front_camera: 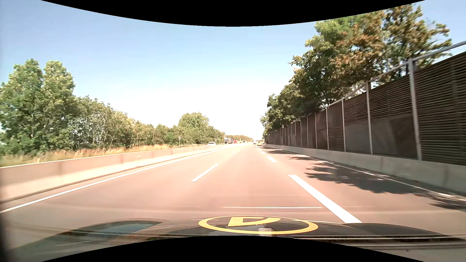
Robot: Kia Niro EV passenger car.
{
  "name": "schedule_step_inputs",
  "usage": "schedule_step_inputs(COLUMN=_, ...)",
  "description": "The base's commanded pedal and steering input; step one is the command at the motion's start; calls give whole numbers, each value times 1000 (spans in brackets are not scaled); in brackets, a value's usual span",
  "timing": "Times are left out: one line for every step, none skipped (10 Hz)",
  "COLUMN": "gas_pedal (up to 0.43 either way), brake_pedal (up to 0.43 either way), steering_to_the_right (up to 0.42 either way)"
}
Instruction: Follow the waypoints while adhering to traffic rules and regulations
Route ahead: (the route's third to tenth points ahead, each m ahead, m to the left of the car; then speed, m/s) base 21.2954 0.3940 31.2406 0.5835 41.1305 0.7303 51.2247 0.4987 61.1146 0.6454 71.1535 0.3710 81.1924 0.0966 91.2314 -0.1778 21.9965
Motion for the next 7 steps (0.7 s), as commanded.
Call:
schedule_step_inputs(gas_pedal=220, brake_pedal=0, steering_to_the_right=2)
schedule_step_inputs(gas_pedal=220, brake_pedal=0, steering_to_the_right=2)
schedule_step_inputs(gas_pedal=228, brake_pedal=0, steering_to_the_right=2)
schedule_step_inputs(gas_pedal=228, brake_pedal=0, steering_to_the_right=2)
schedule_step_inputs(gas_pedal=228, brake_pedal=0, steering_to_the_right=1)
schedule_step_inputs(gas_pedal=228, brake_pedal=0, steering_to_the_right=2)
schedule_step_inputs(gas_pedal=228, brake_pedal=0, steering_to_the_right=1)
